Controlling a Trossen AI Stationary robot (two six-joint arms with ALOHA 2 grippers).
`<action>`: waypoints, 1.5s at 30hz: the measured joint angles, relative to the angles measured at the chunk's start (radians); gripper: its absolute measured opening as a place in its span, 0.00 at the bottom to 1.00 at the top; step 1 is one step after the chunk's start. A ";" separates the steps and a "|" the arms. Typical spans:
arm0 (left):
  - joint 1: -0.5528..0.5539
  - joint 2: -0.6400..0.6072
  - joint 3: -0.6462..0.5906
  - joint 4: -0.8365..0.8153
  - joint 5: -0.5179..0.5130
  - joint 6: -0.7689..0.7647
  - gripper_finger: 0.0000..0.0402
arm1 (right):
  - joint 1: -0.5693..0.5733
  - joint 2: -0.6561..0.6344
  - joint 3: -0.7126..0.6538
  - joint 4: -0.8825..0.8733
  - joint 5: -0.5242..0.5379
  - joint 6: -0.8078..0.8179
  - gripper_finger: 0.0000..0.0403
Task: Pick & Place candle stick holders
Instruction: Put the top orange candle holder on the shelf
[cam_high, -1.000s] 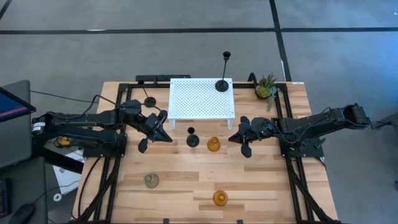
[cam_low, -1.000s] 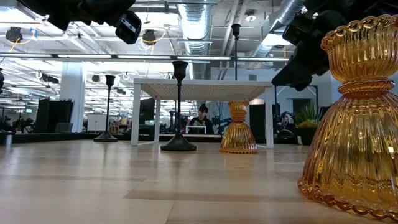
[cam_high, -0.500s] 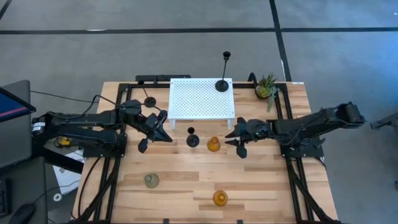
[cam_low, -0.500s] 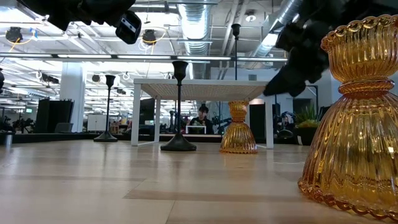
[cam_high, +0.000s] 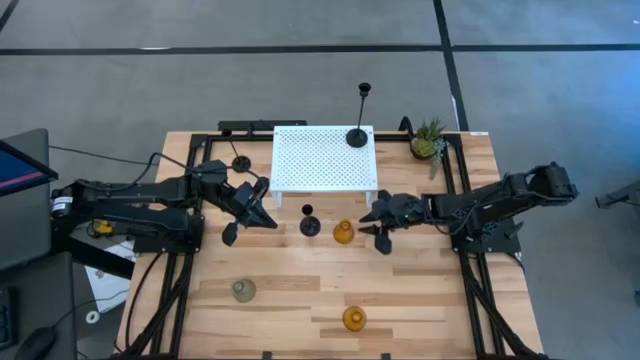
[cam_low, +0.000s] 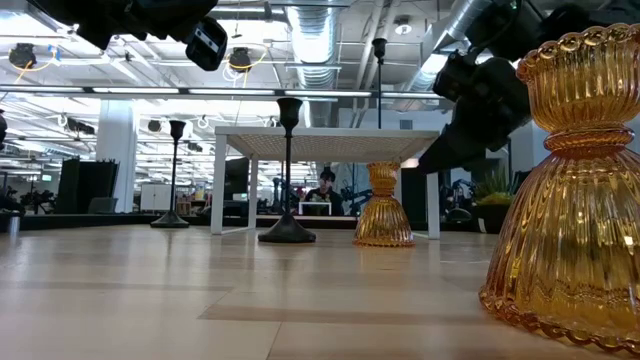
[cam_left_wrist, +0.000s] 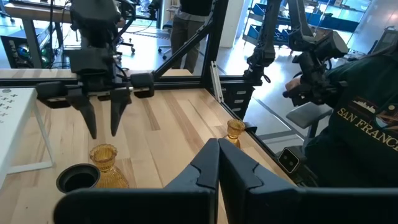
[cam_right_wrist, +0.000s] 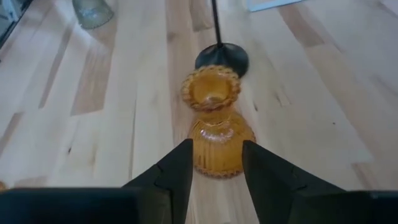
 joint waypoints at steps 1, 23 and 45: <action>0.000 0.000 0.000 0.000 0.000 0.000 0.01 | 0.000 0.000 0.000 0.003 0.011 0.004 0.34; 0.000 0.000 0.000 -0.005 0.000 0.000 0.01 | 0.023 0.000 0.000 0.040 0.050 -0.022 0.65; 0.000 0.000 0.000 -0.013 0.000 0.000 0.01 | 0.248 -0.001 0.000 0.007 0.389 0.314 0.64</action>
